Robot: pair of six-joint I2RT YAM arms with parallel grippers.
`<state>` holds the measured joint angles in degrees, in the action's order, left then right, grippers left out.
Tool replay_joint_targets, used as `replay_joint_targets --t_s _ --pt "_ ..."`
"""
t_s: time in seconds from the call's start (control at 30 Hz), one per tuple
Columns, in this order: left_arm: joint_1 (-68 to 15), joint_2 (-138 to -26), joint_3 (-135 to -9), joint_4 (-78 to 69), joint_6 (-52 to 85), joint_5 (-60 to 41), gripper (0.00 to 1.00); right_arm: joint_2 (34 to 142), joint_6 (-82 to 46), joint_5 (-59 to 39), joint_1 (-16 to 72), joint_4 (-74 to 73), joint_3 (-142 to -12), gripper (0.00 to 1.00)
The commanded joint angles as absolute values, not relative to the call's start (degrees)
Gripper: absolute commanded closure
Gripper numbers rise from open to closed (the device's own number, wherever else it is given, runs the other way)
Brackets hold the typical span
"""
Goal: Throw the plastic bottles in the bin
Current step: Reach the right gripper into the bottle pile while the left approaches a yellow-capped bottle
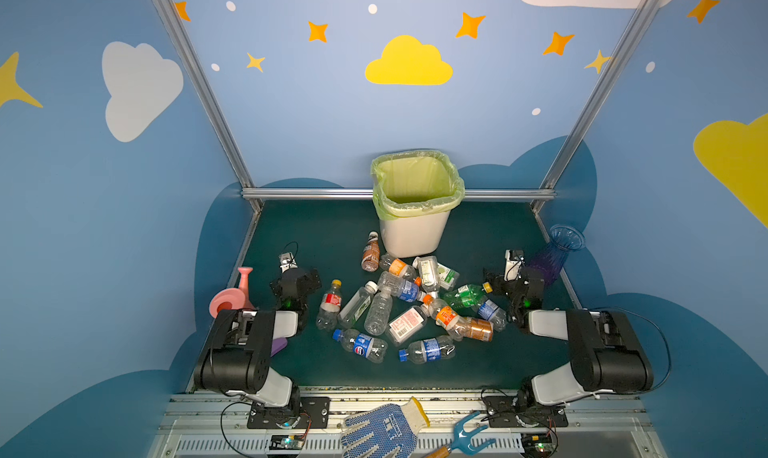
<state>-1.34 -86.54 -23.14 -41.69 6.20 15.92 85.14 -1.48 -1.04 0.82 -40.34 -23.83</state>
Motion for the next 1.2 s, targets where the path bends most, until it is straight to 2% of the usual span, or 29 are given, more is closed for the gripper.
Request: replay_joint_targets --t_s 0.0,0.07,0.13,0.23,0.43,0.53,0.77,1.03,1.17 --pt "-1.24 -84.02 -26.37 -37.21 5.02 15.91 0.0 79.21 -6.0 1.89 -0.74 -25.21 -30.08 0.02" --pt "-1.27 -80.65 -33.0 -21.71 6.63 17.34 0.0 76.67 -8.9 2.83 -1.72 -11.77 -34.54 0.02" --pt "-1.18 -79.28 -38.56 -11.98 7.2 18.7 0.0 74.68 -10.5 3.0 -2.21 -4.72 -36.91 0.02" --pt "-1.15 -77.32 -43.09 -5.61 7.86 16.77 0.0 71.93 -11.71 1.24 -2.54 2.28 -38.18 0.02" --pt "-1.88 -74.9 -44.24 -2.07 13.21 10.69 0.0 69.2 -15.44 -0.84 -2.66 12.49 -43.65 0.02" --pt "-3.28 -74.25 -44.23 0.05 15.17 10.65 0.0 68.9 -19.02 -2.29 -2.72 16.57 -45.35 0.02" --pt "-10.42 -73.56 -45.42 5.49 12.76 13.04 0.0 68.7 -22.68 -12.89 -1.49 17.97 -46.01 0.02" --pt "-15.33 -75.76 -49.1 10.48 11.79 15.89 0.0 68.74 -22.23 -8.6 4.83 21.72 -49.39 0.02" --pt "-16.26 -77.55 -50.18 11.82 12.98 16.64 0.0 68.74 -21.88 -4.82 10.15 24.04 -51.15 0.06"
